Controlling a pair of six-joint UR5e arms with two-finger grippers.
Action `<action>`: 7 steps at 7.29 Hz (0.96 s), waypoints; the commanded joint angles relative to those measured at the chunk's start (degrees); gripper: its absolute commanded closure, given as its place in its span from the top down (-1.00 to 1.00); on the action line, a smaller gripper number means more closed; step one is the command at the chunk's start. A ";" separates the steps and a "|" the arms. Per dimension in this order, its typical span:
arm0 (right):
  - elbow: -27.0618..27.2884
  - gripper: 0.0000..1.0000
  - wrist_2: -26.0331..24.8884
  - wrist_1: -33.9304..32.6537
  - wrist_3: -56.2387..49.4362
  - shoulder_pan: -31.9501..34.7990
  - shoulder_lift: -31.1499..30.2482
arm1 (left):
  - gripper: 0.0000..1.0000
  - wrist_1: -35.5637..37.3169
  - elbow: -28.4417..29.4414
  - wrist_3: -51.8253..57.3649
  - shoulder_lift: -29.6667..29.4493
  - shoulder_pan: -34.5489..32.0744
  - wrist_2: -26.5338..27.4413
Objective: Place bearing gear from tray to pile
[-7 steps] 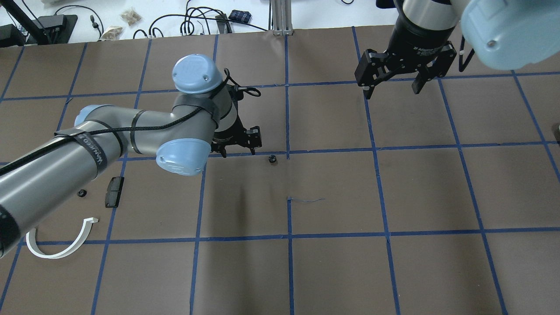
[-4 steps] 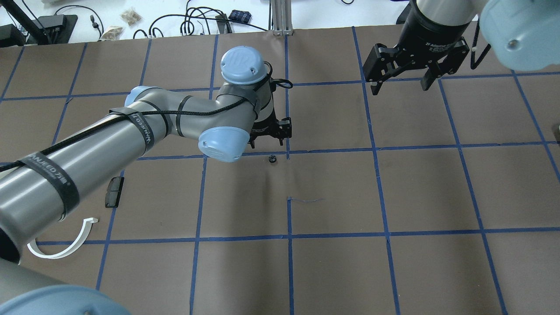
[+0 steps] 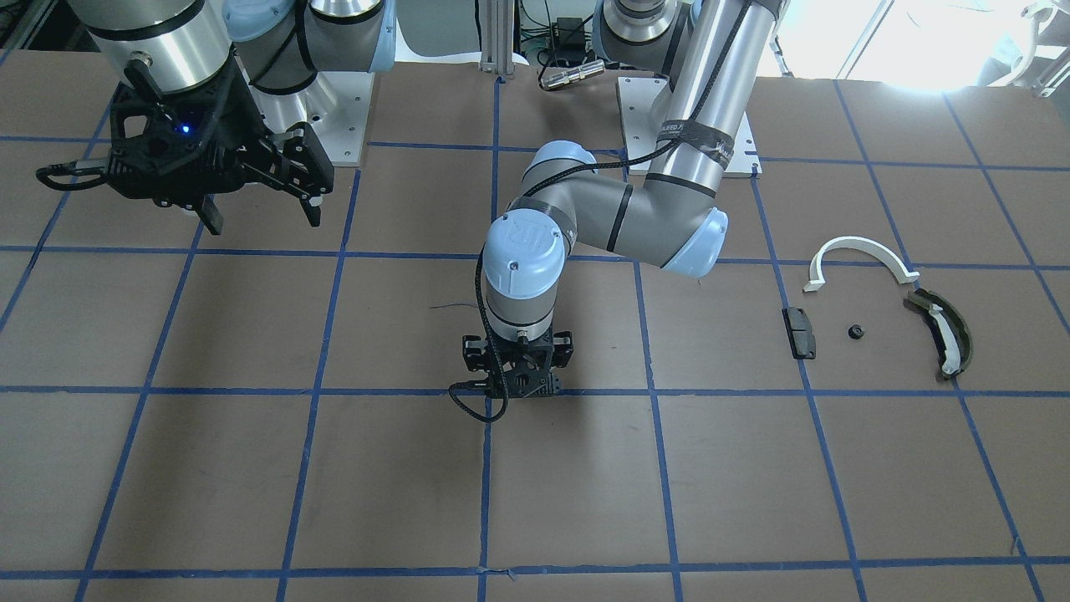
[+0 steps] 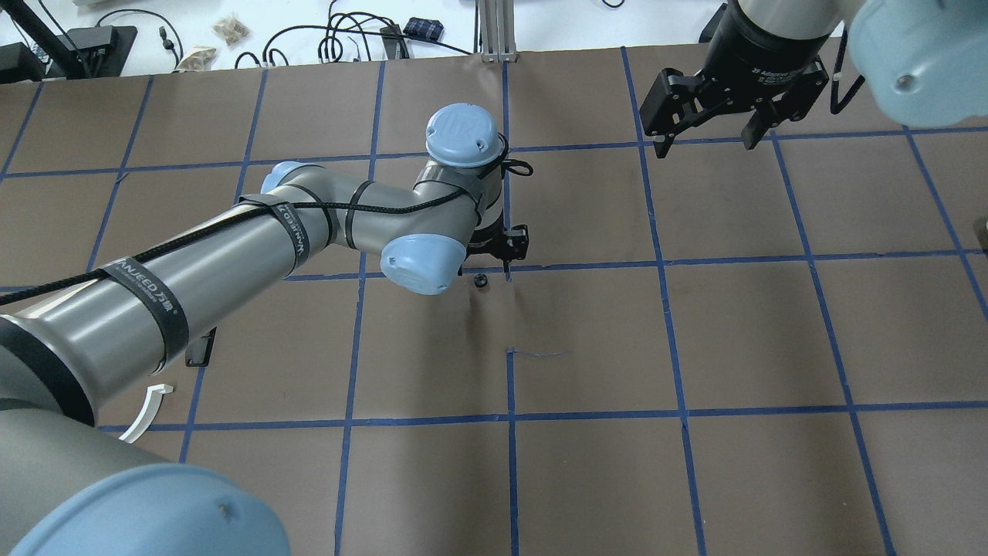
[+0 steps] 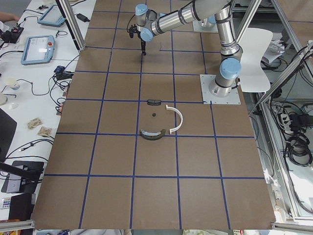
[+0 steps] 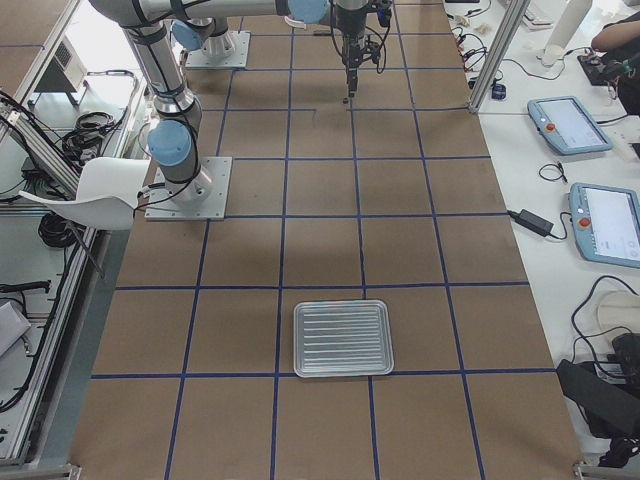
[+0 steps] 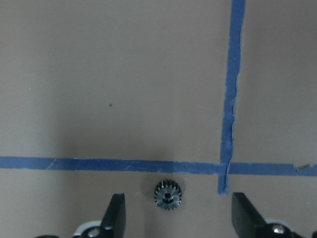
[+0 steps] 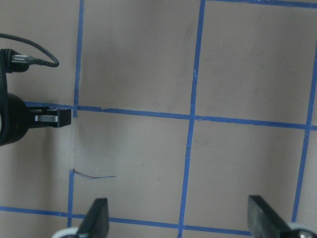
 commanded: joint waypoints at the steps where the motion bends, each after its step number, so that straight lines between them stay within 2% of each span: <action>1: 0.07 1.00 0.06 -1.69 0.15 0.01 0.20 | 0.51 0.00 -0.27 -0.03 -0.42 -0.04 -0.01; 6: 0.07 1.00 -0.02 -1.69 0.24 0.01 0.29 | 0.43 -0.09 -0.27 -0.81 -1.47 -0.04 0.08; 7: 0.07 1.00 -0.02 -1.69 0.07 0.01 0.29 | 0.24 -0.09 -0.27 -0.82 -1.74 -0.04 -0.01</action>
